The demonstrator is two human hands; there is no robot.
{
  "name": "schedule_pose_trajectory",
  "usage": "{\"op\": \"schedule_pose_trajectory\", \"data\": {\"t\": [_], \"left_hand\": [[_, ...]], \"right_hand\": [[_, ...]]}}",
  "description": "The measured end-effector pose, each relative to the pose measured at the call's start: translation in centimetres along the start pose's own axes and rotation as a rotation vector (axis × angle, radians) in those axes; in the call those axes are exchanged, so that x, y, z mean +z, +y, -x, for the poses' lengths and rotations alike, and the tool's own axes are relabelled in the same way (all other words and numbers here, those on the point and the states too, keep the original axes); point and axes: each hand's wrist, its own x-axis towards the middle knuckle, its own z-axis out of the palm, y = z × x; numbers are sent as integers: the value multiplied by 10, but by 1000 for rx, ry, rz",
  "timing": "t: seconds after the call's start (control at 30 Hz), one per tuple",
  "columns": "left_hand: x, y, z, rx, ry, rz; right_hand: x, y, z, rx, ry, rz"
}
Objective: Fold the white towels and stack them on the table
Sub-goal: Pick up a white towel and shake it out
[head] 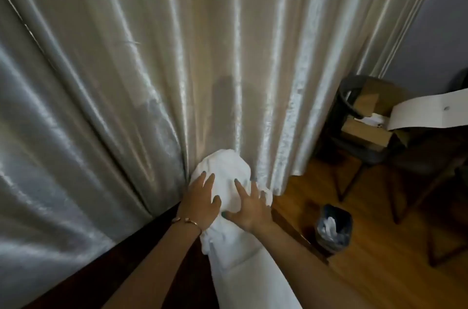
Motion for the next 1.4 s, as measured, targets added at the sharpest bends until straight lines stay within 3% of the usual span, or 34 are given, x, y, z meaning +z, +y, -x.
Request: {"op": "schedule_pose_trajectory", "data": {"t": [0.13, 0.2, 0.3, 0.43, 0.53, 0.63, 0.73, 0.8, 0.83, 0.97, 1.03, 1.1, 1.17, 1.3, 1.4], "left_hand": [[5, -18, -18, -101, 33, 97], [8, -24, -27, -138, 46, 162], [9, -23, -42, -208, 88, 275], [6, -4, -60, -296, 143, 491], [-3, 7, -78, -380, 121, 742], [-5, 3, -90, -496, 3, 660], [7, -17, -90, -280, 123, 538], [12, -24, -80, -191, 253, 515], [7, -24, -74, -174, 304, 536], [-45, -22, -52, -134, 524, 400], [-75, -32, -43, -105, 605, 315], [-101, -40, -35, -98, 680, 309], [-122, -41, -26, -79, 710, 343], [-138, -27, -15, 63, 599, 739], [-144, -19, -11, 76, 624, 912]], "right_hand": [[25, -15, -44, 146, -35, -15], [44, -10, -52, 91, 1, 45], [53, 6, -48, 33, 229, 18], [41, 7, -37, 44, 581, -326], [33, -4, -5, -339, 828, -391], [45, -19, 40, -797, 723, -379], [62, -9, 57, -1002, 440, -285], [66, -3, 66, -899, 166, -414], [65, 4, 66, -855, 132, -394], [42, 30, 54, -554, 542, -475], [23, 35, 37, -233, 538, -439], [14, 35, 22, -12, 417, -219], [9, 19, 10, -15, 225, -143], [17, -43, -7, -229, -354, -685], [13, -66, 2, -405, -583, -751]]}}
